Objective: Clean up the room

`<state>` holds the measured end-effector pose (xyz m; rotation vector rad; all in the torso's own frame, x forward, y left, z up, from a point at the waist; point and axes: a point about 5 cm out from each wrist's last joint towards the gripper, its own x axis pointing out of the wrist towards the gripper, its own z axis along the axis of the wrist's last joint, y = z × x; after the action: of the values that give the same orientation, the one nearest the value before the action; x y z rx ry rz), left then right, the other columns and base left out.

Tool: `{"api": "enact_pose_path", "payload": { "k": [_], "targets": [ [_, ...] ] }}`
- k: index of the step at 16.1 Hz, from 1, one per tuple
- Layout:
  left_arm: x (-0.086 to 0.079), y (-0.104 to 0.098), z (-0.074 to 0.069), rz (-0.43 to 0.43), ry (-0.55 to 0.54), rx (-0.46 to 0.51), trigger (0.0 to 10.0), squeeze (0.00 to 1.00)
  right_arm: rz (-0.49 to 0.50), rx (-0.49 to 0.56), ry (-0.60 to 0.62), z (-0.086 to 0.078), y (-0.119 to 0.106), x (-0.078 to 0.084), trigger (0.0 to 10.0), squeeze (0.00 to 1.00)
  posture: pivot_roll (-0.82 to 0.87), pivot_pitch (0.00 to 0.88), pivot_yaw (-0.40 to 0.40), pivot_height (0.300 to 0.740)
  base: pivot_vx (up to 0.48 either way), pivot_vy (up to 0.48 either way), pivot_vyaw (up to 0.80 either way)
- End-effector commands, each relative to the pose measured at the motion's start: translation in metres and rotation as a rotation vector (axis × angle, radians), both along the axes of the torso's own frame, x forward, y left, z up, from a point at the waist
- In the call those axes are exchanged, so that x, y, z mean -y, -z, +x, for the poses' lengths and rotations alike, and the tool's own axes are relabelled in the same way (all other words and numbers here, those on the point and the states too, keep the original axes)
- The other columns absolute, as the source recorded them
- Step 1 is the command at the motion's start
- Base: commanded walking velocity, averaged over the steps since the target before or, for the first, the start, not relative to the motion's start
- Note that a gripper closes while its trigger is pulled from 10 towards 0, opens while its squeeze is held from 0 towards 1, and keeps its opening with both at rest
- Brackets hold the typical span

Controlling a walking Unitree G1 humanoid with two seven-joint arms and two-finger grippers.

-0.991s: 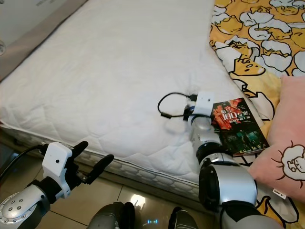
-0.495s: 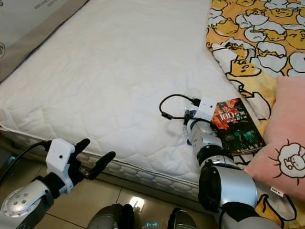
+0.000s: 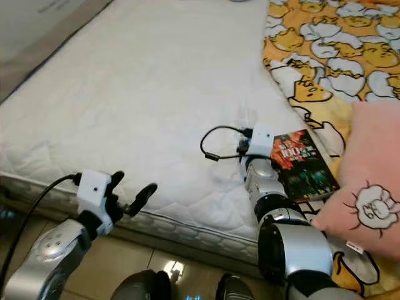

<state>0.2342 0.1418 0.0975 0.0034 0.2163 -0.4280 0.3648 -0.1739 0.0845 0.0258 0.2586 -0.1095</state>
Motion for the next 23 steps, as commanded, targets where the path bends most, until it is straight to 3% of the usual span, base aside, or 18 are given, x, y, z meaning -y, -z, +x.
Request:
{"api": "enact_pose_path", "payload": {
  "k": [1,4,6,8,10,11,12,15,20,23],
  "targets": [
    [0.002,0.005,0.005,0.013,-0.017,0.008,10.0,0.0,-0.066,0.176,-0.008,0.0,-0.019,0.005,0.0,0.0,0.06,0.0,0.009,0.74,0.0,0.0,0.0],
    [0.004,0.005,0.018,0.015,-0.052,0.053,10.0,0.0,-0.127,0.344,0.005,-0.028,-0.021,0.012,0.0,0.0,0.02,0.0,-0.006,0.74,0.0,0.0,0.0],
    [0.002,0.002,0.027,0.0,-0.096,0.105,10.0,0.0,-0.147,0.436,0.001,-0.073,-0.019,0.01,0.0,0.0,-0.01,0.0,-0.012,0.74,0.0,0.0,0.0],
    [-0.01,0.0,0.024,0.013,-0.128,0.144,10.0,0.0,-0.185,0.393,0.01,-0.114,-0.005,0.017,0.0,0.0,-0.02,0.0,-0.018,0.74,0.0,0.0,0.0],
    [-0.017,0.006,0.011,0.023,-0.061,0.146,10.0,0.0,-0.228,0.263,-0.092,-0.161,0.018,0.02,0.0,0.0,-0.02,0.0,-0.023,0.74,0.0,0.0,0.0],
    [-0.018,0.01,0.012,0.019,-0.049,0.143,10.0,0.0,-0.241,0.202,-0.128,-0.172,0.027,0.019,0.0,0.0,-0.03,0.0,-0.022,0.74,0.0,0.0,0.0],
    [-0.014,0.011,0.02,0.014,-0.051,0.15,10.0,0.0,-0.252,0.183,-0.111,-0.171,0.034,0.02,10.0,0.0,-0.05,0.0,-0.016,0.74,0.0,0.0,0.0],
    [0.005,0.005,0.04,-0.019,-0.046,0.183,10.0,0.0,-0.254,0.203,-0.025,-0.151,0.029,0.018,10.0,0.0,-0.09,0.0,0.008,0.732,0.0,0.0,-0.32],
    [0.014,0.009,0.046,-0.037,-0.066,0.182,10.0,0.0,-0.196,0.209,-0.046,-0.119,0.015,0.017,10.0,0.0,-0.11,0.0,0.024,0.724,0.0,0.0,0.0],
    [0.011,0.008,0.049,-0.012,-0.094,0.181,10.0,0.0,-0.13,0.165,-0.053,-0.115,0.023,0.013,10.0,0.0,-0.1,0.0,0.021,0.724,0.0,0.0,0.0]
  ]
}}
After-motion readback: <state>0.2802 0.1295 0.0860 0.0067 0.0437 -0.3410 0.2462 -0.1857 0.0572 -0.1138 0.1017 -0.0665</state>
